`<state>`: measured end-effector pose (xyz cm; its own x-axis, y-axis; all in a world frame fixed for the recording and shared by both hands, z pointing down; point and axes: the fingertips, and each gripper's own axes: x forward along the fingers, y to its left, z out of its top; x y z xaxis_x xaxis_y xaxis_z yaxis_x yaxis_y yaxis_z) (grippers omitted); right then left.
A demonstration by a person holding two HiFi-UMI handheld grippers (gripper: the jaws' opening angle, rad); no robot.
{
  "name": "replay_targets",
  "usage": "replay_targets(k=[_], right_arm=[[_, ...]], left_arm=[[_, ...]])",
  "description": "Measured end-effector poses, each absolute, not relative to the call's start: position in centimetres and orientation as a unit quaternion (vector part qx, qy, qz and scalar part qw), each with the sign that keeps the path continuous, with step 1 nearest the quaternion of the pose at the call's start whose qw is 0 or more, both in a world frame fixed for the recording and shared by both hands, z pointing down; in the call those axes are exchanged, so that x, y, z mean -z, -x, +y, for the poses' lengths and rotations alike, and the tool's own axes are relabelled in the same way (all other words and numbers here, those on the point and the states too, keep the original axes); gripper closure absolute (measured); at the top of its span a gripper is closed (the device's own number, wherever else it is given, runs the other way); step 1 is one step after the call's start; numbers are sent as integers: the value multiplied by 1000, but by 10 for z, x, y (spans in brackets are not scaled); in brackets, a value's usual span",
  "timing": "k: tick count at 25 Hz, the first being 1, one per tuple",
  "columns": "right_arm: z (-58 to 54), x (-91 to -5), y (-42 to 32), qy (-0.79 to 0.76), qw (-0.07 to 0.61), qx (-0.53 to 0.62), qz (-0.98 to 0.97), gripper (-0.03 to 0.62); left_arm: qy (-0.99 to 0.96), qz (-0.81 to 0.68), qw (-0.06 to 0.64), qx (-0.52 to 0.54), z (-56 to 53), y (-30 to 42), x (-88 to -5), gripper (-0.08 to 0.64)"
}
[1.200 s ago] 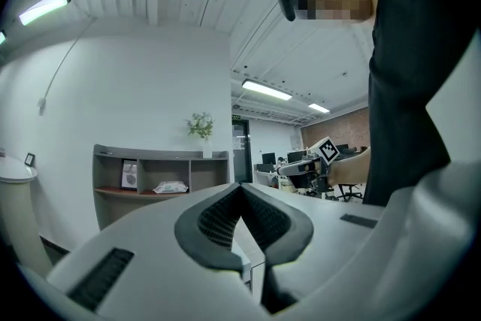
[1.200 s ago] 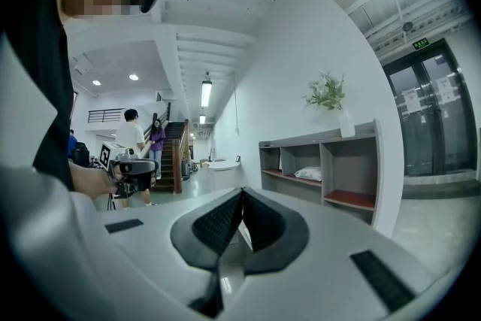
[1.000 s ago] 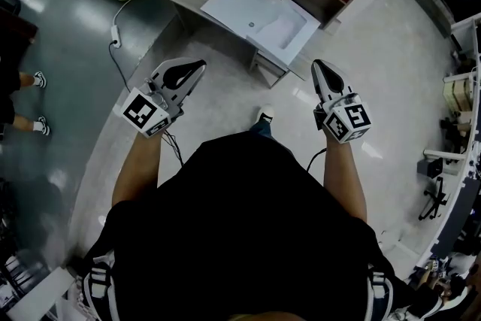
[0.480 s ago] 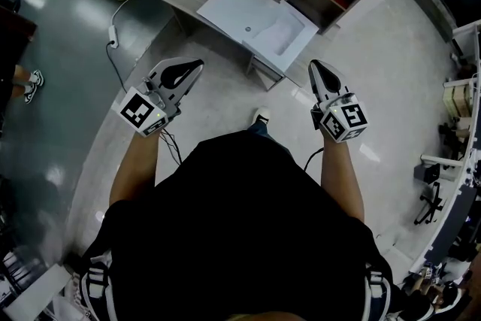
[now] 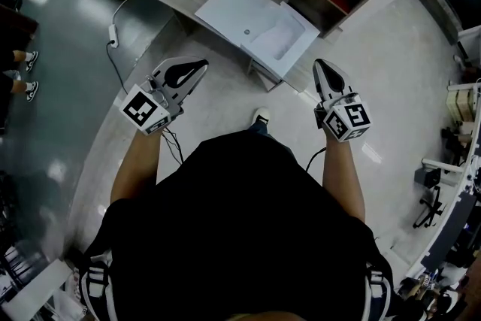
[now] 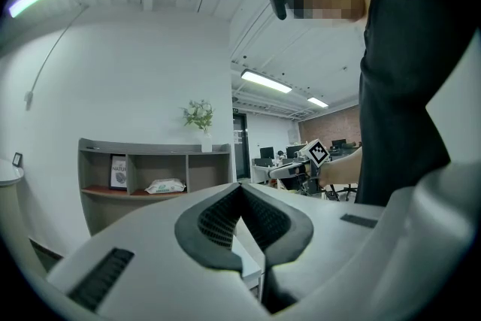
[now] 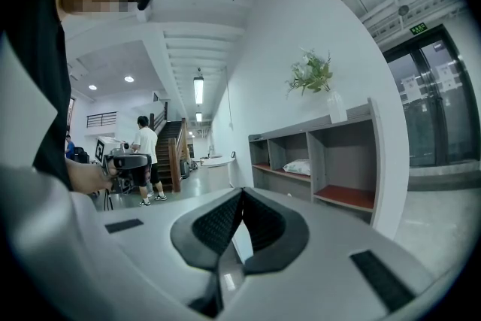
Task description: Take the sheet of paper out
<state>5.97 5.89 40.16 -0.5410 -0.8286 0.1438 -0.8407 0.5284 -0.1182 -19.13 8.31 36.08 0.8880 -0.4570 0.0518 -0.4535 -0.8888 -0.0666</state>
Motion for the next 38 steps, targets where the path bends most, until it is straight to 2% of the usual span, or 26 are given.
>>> replay_targets(k=[38], right_arm=[[-71,-428,-146,-454,51,-108,-883,578]], left_arm=[[971,228,14,76,-40,86,-384,538]])
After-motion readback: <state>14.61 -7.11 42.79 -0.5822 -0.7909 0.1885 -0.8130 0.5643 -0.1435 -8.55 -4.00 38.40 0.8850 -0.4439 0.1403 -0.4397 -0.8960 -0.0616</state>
